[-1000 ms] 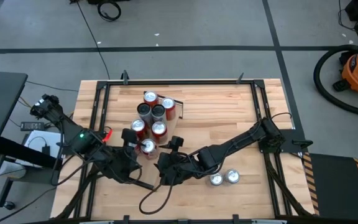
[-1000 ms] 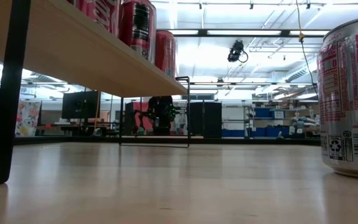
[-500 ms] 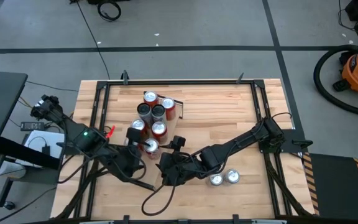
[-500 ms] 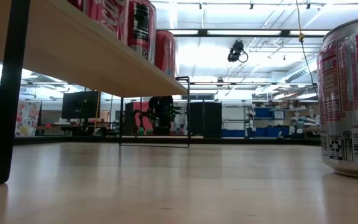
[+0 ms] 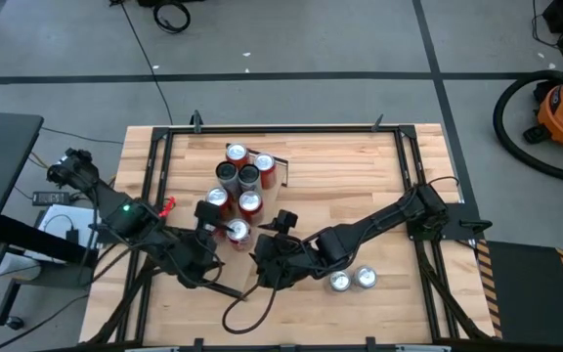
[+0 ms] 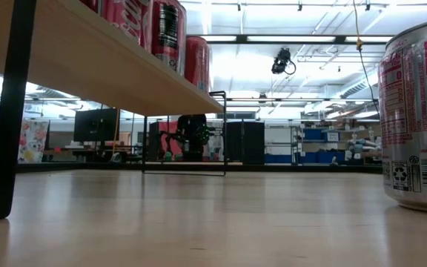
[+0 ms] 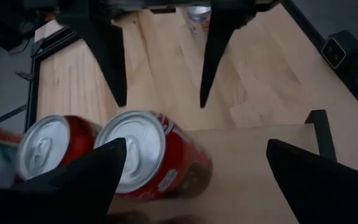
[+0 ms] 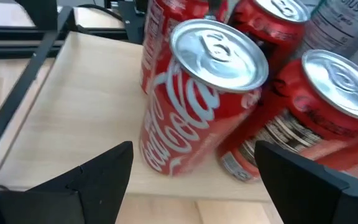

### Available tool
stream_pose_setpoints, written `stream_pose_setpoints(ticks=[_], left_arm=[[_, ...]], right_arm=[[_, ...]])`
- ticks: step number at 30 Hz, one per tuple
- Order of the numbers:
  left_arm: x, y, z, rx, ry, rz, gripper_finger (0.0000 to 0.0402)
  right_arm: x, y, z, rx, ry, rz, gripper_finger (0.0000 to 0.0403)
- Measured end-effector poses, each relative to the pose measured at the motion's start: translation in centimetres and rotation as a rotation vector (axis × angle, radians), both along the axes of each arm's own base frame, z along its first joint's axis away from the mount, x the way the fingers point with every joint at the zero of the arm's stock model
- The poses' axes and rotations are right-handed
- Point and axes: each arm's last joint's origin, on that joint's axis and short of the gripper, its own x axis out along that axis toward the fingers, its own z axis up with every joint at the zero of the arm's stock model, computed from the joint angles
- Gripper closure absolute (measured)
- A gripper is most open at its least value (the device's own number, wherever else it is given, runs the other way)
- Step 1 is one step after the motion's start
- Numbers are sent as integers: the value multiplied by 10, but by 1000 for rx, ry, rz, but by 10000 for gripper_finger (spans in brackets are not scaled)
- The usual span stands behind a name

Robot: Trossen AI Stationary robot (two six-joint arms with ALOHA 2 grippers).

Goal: Place canned beverage on shelf
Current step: Put the red soda can on the shelf

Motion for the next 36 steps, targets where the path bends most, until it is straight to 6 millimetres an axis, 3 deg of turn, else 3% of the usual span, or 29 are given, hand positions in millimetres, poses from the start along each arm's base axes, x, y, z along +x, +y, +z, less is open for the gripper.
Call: stream_pose_setpoints(ticks=[4,25,36], left_arm=[[-7,2,7,-19,26,30,2],[-2,5,-4,-70,120,85,2],[0,9,-5,-60,120,101,2]], right_arm=[[-2,-1,-1,-5,14,-14,57],[8,-11,-28,18,27,-17,57],[7,4,-24,59,-35,20,57]])
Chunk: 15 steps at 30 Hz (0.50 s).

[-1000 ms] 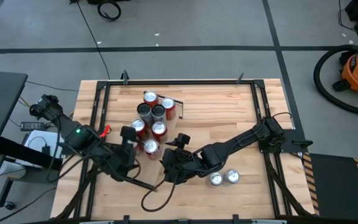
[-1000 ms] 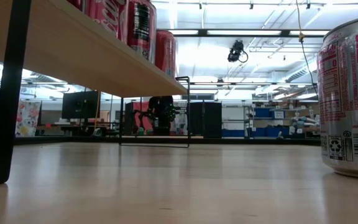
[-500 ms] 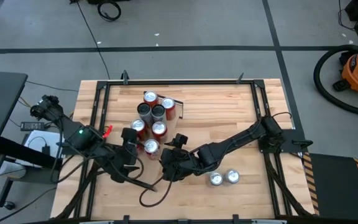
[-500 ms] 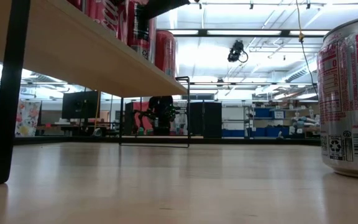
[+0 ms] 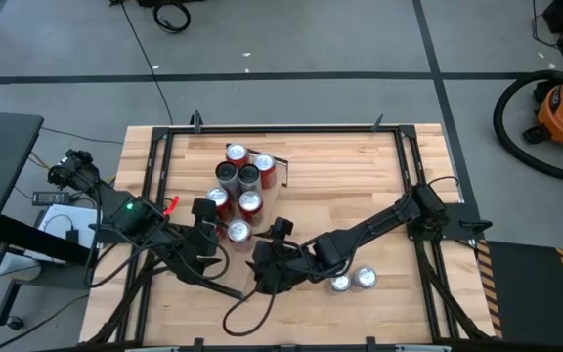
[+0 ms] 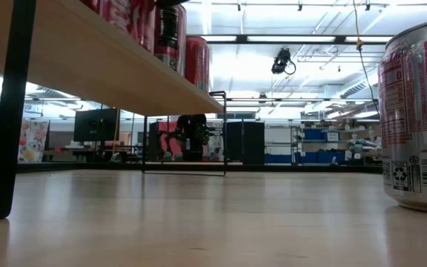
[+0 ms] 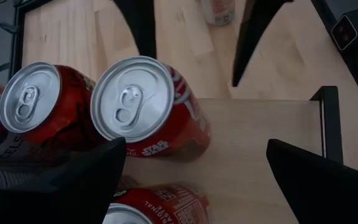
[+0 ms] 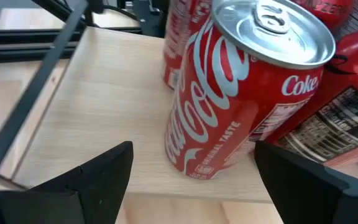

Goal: Place canned beverage on shelf
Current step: Put the red soda can on the shelf

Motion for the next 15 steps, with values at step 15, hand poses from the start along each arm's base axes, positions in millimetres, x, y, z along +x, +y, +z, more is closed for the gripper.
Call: stream_pose_setpoints(ticks=[15], left_arm=[[1,1,0,32,-20,26,2]], right_arm=[[0,14,5,72,-61,70,57]])
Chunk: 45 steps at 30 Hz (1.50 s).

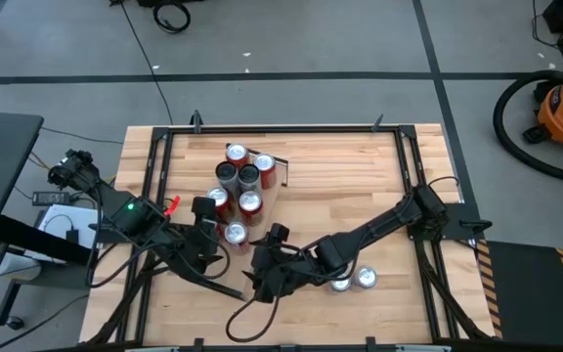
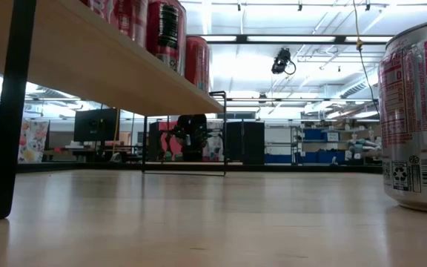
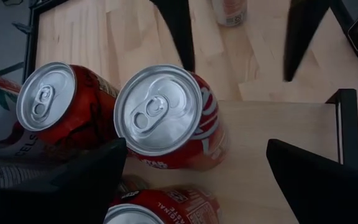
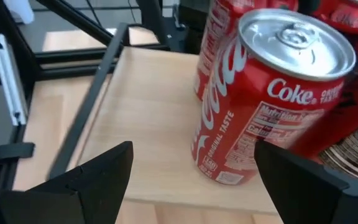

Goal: Place canned beverage on shelf
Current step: Put the red soda can on the shelf

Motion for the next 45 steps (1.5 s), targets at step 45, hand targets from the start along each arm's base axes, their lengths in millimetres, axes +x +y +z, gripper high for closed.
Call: stream_pose_setpoints(ticks=[45], left_arm=[[-1,-6,4,-22,-23,-75,2]], right_arm=[[3,-15,-4,5,54,-23,57]])
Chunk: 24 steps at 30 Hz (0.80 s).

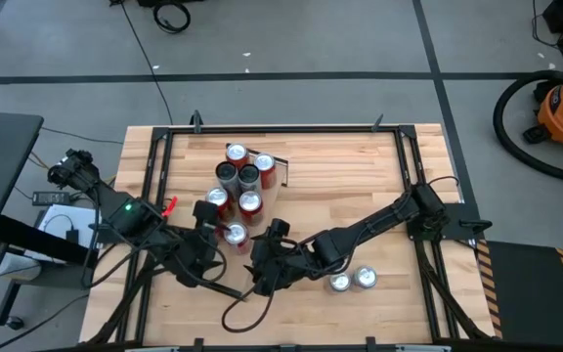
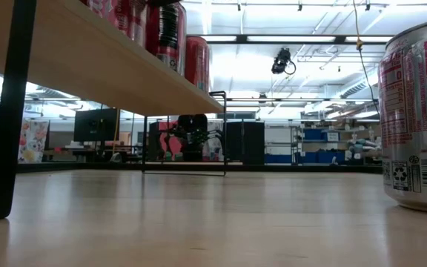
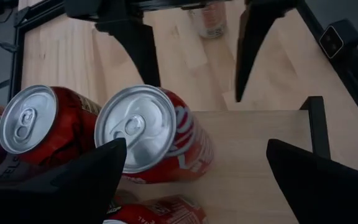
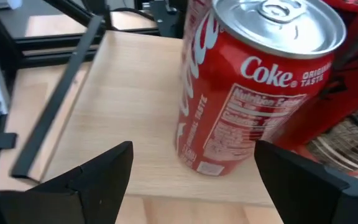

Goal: Place canned beverage on shelf
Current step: Put the red soda can on the shelf, then put the left silver soda can on the shelf

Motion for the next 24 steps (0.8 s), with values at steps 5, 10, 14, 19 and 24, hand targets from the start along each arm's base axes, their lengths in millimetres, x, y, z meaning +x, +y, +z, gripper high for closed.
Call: stream_pose_setpoints(ticks=[5,10,14,19,24], left_arm=[[2,3,0,4,0,8,2],[1,1,0,13,0,-7,2],[-9,-4,6,13,-16,-58,2],[-19,-13,16,32,-45,-105,2],[-30,-23,16,8,-13,-170,2]], right_arm=[[0,5,2,25,-19,26,57],[-2,9,1,22,-16,34,57],[-4,13,1,11,-10,62,57],[-2,18,3,55,-8,191,57],[1,23,1,39,-61,244,57]])
